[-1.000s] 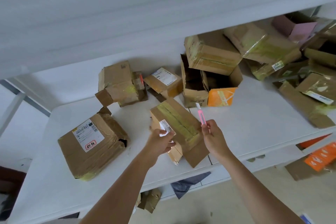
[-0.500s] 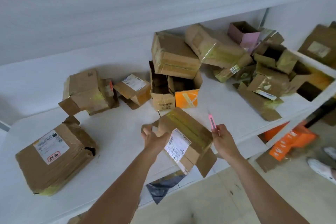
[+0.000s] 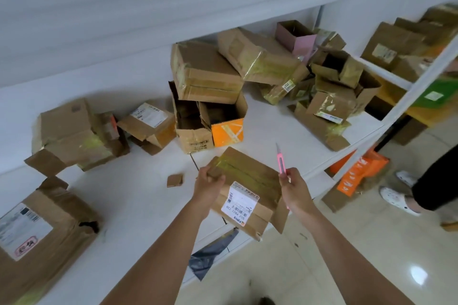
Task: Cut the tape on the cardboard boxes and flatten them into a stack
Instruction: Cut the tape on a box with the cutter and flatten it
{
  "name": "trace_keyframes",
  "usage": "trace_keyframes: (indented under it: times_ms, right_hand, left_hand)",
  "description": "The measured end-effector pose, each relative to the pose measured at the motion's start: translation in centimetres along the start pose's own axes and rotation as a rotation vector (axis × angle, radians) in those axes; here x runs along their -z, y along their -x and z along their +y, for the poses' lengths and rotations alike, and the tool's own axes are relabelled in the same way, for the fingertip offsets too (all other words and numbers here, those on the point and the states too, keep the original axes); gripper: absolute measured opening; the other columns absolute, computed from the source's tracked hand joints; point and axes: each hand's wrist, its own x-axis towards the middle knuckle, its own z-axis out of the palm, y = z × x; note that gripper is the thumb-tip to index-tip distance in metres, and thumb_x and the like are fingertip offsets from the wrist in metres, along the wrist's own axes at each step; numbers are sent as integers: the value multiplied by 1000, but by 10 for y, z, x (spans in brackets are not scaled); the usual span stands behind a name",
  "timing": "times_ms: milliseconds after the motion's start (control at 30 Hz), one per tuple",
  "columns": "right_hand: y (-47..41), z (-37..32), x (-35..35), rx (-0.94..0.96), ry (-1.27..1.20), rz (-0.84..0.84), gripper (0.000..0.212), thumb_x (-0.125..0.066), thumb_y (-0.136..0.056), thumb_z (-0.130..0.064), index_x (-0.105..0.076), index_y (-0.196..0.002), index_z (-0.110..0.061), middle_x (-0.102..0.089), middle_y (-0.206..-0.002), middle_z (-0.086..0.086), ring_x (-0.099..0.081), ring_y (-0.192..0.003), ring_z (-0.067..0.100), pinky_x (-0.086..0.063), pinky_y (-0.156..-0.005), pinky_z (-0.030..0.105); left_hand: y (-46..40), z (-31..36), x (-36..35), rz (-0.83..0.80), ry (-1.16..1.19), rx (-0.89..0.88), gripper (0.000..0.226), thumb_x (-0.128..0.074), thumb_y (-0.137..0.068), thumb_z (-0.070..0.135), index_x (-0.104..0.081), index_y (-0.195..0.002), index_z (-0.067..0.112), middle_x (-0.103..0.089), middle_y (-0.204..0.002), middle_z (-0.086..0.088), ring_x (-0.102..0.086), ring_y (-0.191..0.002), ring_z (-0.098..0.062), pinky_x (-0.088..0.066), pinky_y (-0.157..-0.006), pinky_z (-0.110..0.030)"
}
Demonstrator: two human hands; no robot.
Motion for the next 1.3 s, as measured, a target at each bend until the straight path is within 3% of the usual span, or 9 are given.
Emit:
trace_keyframes:
  times_ms: [200,367,567,700,800,933,1067,1200,1300]
  right_hand:
    - [-36,-4,27,88,68,-1,23,-36,-107,-23,-49,-105,-4,-53,-79,4,-51,-63,15,-41,-51,23]
    - [-82,0,38,143,155,-61,19,-39,-106,-22,-50,-105,-6,-56,-81,4,-57,-71,20,-50,-71,43]
    - [-143,11,69,307,250,-228,12,-42,-104,-18,-48,-98,-10,-55,-75,2,-56,-64,19,-41,-57,32]
    - [-177,29,95,426,348,-330,7,-50,-101,-18,-51,-95,-21,-58,-75,-4,-57,-67,17,-40,-55,26]
    - [-200,20,105,534,470,-321,2,-55,-99,-22,-57,-98,-22,-66,-81,-4,-64,-73,15,-52,-61,32]
    - [-221,3,107,577,479,-322,31,-57,-98,-17,-49,-128,-25,-65,-92,-5,-60,-74,12,-48,-57,24]
    - [-235,10,100,528,422,-399,33,-59,-97,-17,-52,-129,-23,-70,-111,0,-63,-83,11,-55,-67,27]
    - [-222,27,82,549,415,-570,28,-59,-96,-15,-54,-118,-31,-73,-99,-1,-67,-76,9,-58,-72,35]
    - [-208,34,74,624,395,-592,39,-56,-96,-13,-48,-129,-32,-71,-90,-6,-67,-69,8,-57,-61,33]
  left_hand:
    - [-4,-5,-29,66,26,-20,39,-63,-93,8,-47,-128,13,-55,-101,5,-54,-90,-11,-41,-64,-25]
    - [-20,14,-55,113,62,-28,34,-64,-93,10,-47,-122,14,-53,-95,6,-54,-90,-13,-40,-63,-26]
    - [-39,26,-109,269,126,48,39,-71,-86,5,-47,-116,13,-56,-99,0,-55,-83,-12,-44,-57,-23]
    - [-47,25,-141,375,190,65,42,-70,-86,1,-49,-118,19,-57,-112,-5,-59,-89,-21,-52,-70,-34]
    - [-49,27,-142,418,238,106,45,-70,-85,-1,-51,-119,22,-59,-116,-3,-65,-88,-23,-55,-70,-36]
    - [-50,28,-142,445,291,152,44,-68,-86,-1,-53,-120,21,-61,-118,-4,-69,-87,-28,-58,-71,-40]
    - [-53,25,-144,487,301,171,45,-62,-87,-3,-53,-124,20,-62,-117,-6,-70,-84,-29,-61,-71,-42]
    - [-48,21,-130,540,318,112,51,-65,-85,-6,-53,-127,20,-60,-116,-8,-68,-88,-30,-61,-69,-41]
    - [-44,13,-121,539,341,107,55,-73,-81,-6,-53,-124,23,-60,-113,-8,-68,-93,-31,-60,-78,-49]
